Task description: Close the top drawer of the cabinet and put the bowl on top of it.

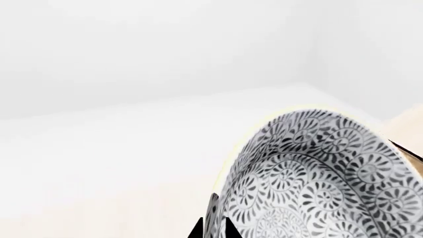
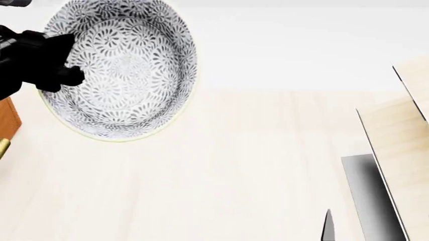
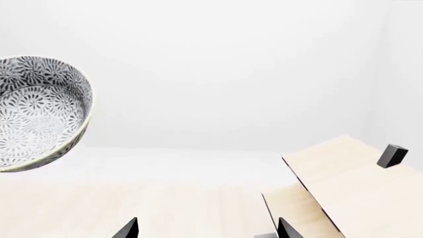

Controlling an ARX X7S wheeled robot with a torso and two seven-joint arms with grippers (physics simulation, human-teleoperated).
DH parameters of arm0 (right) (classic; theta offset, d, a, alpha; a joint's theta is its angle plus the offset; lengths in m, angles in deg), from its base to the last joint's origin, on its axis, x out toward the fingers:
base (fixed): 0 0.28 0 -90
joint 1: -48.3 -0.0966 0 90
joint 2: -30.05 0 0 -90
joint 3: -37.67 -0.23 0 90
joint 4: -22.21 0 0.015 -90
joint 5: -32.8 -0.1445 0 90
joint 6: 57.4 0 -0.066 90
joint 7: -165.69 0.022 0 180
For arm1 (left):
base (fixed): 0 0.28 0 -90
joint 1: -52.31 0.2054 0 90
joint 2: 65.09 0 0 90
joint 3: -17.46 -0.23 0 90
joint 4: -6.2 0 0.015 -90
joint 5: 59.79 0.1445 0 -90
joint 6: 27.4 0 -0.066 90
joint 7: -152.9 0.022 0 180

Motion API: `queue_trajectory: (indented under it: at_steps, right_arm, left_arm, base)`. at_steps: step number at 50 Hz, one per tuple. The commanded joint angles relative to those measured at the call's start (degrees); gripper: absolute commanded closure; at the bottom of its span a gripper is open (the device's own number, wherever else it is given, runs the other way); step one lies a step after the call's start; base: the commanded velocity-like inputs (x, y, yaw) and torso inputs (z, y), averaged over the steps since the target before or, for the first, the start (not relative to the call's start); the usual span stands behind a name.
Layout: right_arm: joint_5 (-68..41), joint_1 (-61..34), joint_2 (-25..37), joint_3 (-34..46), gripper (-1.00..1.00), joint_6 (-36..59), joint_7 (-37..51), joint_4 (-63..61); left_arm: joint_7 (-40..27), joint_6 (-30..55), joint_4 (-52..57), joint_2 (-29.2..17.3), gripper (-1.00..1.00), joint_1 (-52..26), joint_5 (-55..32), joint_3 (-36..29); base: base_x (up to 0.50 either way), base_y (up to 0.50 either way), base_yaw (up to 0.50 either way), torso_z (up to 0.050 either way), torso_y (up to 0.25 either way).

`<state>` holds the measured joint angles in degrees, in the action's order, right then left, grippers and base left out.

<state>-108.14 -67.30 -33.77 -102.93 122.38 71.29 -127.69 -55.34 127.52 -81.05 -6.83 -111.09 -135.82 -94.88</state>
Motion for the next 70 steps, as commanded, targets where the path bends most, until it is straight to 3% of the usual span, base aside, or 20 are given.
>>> queue_trajectory:
  at_steps: [1,13,14,15,18,36,70]
  right_arm:
    - [-1.1,-1.0,0.2,1.0,-1.0,-0.4,1.8,0.2]
    - [-1.8,-1.3,0.2,0.6,-1.0,0.1,1.1,0.0]
    - [-2.6,-5.9,8.3,7.3,-1.0,-7.8,2.5,0.3]
    - [-2.6,-7.4,10.9,9.9,-1.0,-11.2,3.3,0.2]
    - [-1.4,-8.7,12.2,12.4,-1.0,-13.2,3.2,0.3]
    - [-0.4,-7.4,11.5,11.0,-1.0,-12.3,1.8,0.7]
    - [-1.6,-9.5,11.9,13.6,-1.0,-12.6,3.4,0.1]
  left_arm:
    - [-2.7,1.0,-0.5,-1.5,1.0,-3.6,-1.9,2.8]
    - [-6.8,1.4,-0.5,-4.1,1.0,-5.3,-5.6,7.0]
    - [-7.1,1.4,-0.5,-4.3,1.0,-5.3,-5.8,7.2]
    - [-7.2,1.4,-0.5,-4.4,1.0,-5.4,-5.9,7.3]
    - [-8.9,1.1,-0.8,-4.8,1.0,-6.4,-6.4,8.4]
    - [-14.5,0.2,-3.2,-6.1,1.0,-9.6,-7.6,11.4]
    - [-16.0,-0.1,-5.4,-10.1,1.0,-15.3,-7.8,13.8]
  base:
    - [0.0,0.0,0.0,0.0,0.0]
    - [0.0,0.0,0.0,0.0,0.0]
    - [0.0,0.0,0.0,0.0,0.0]
    - [0.0,0.0,0.0,0.0,0.0]
    - [0.0,0.0,0.0,0.0,0.0]
    - [0.0,0.0,0.0,0.0,0.001]
    - [0.0,0.0,0.0,0.0,0.0]
